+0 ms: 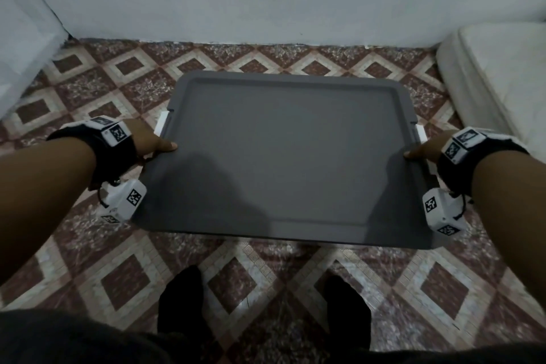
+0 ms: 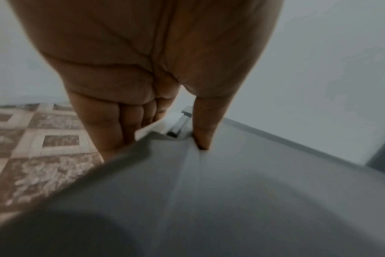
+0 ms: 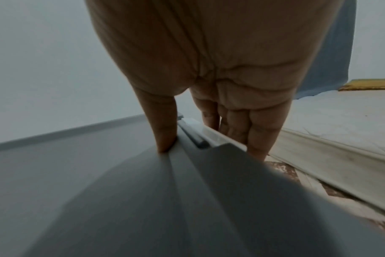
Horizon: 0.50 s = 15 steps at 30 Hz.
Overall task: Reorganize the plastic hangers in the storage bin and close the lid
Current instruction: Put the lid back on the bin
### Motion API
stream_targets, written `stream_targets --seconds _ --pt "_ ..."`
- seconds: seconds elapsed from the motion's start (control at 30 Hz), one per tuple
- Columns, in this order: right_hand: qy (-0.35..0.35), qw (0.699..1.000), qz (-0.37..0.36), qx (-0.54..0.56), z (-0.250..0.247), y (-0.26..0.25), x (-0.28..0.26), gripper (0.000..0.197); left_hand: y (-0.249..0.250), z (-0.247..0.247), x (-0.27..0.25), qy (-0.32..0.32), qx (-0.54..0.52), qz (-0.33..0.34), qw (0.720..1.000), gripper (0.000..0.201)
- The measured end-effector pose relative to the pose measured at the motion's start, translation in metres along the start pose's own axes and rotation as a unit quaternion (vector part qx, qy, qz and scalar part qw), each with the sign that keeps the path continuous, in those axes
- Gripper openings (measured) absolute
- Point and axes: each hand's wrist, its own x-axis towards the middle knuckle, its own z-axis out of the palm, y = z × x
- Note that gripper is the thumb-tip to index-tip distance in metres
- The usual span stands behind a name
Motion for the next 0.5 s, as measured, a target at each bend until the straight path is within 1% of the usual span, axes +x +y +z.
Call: stream_targets --seconds 0.07,0.1,0.17,0.23,0.27,0.33,0.37,0.43,0.5 --pt "0.030 0.997 -0.026 -0.073 0.000 -0.001 0.002 0.077 0.003 0.001 -0.003 0.011 0.022 0.003 1.000 0.051" --pt "0.045 0.994 -0.033 -0.091 0.001 0.000 0.005 0.078 0.004 0.001 -0.005 0.014 0.066 0.004 0.998 0.052" --pt "0.063 0.991 -0.043 -0.110 0.003 0.003 0.008 0.077 0.009 0.000 -0.011 0.029 0.162 0.028 0.986 0.051" --pt "0.069 0.988 -0.081 -0.113 0.006 0.003 0.012 0.065 0.016 -0.002 -0.017 0.040 0.233 0.054 0.970 0.047" --pt "0.077 0.985 -0.101 -0.114 0.007 0.004 0.013 0.060 0.019 -0.004 -0.020 0.042 0.250 0.062 0.965 0.047" --pt "0.085 0.985 -0.109 -0.104 0.006 0.004 0.010 0.057 0.022 -0.007 -0.025 0.037 0.264 0.068 0.961 0.047" --pt "0.079 0.987 -0.105 -0.096 0.004 0.006 0.006 0.056 0.020 -0.006 -0.025 0.031 0.265 0.069 0.961 0.048" --pt "0.049 0.990 -0.077 -0.104 -0.001 0.007 -0.002 0.056 0.013 -0.003 -0.025 0.017 0.255 0.064 0.965 0.052" --pt "0.006 0.990 -0.056 -0.127 -0.001 0.009 -0.014 0.055 0.003 0.004 -0.025 -0.001 0.209 0.048 0.977 0.053"
